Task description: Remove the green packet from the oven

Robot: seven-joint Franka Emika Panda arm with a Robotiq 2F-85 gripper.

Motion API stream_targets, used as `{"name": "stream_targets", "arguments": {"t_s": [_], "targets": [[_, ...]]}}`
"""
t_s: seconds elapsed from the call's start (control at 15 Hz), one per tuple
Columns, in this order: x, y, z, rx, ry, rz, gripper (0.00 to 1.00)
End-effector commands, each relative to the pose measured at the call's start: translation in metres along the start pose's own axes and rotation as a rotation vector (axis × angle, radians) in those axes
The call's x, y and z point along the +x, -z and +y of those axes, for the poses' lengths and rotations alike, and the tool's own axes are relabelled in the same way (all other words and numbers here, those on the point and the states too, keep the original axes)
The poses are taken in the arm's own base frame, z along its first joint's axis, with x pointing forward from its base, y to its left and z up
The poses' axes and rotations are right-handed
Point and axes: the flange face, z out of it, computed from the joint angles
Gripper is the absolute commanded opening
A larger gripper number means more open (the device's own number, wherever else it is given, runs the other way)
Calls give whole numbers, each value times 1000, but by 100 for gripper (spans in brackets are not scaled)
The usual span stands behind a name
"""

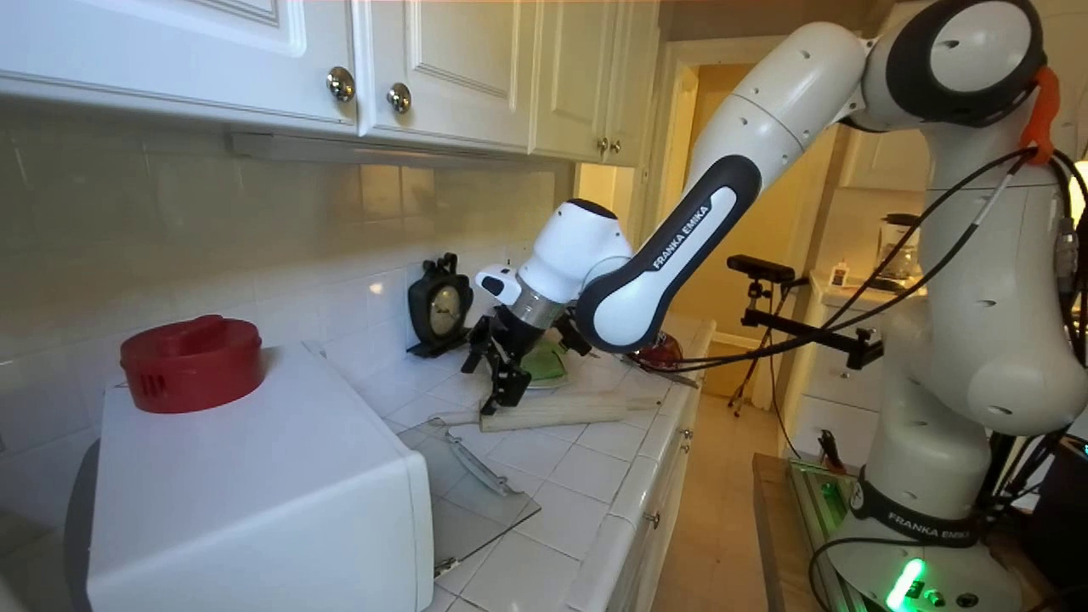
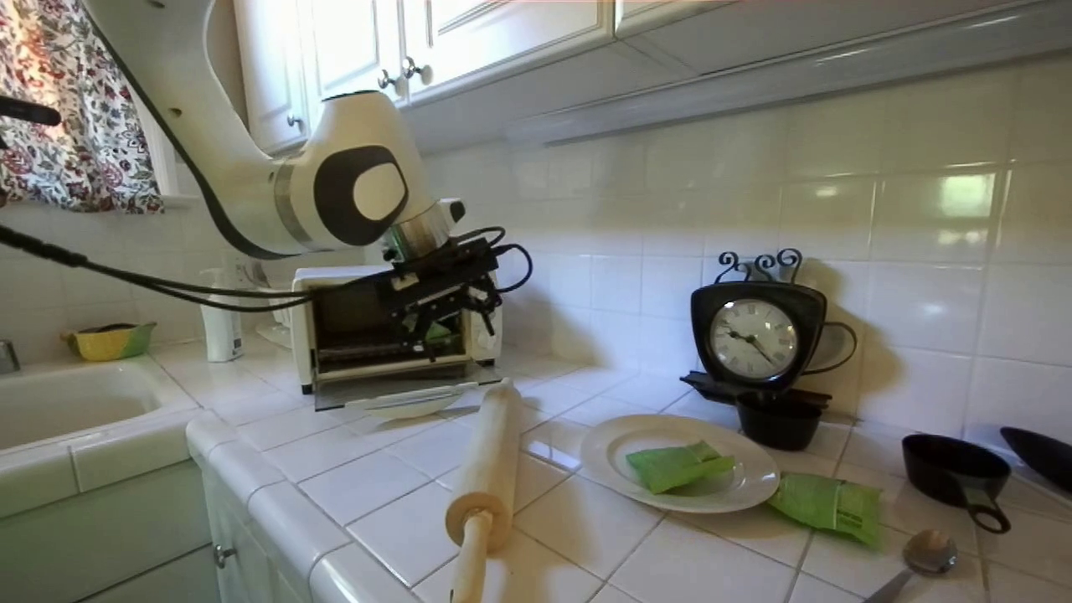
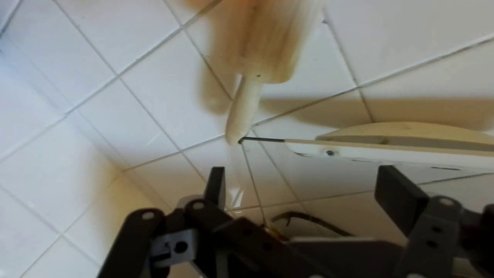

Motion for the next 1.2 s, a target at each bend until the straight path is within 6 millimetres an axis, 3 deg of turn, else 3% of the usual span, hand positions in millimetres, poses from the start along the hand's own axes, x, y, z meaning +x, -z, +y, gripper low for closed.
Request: {"name": "stream_targets", "arguments": {"t_s": [0.0, 0.4, 0.87, 1.13], "targets": [[16, -26, 12, -49, 52, 86, 100], [77, -59, -2, 39, 194, 198, 100], [91, -67, 18, 36, 246, 317, 100], [106, -63, 6, 83, 309, 387, 100]]}}
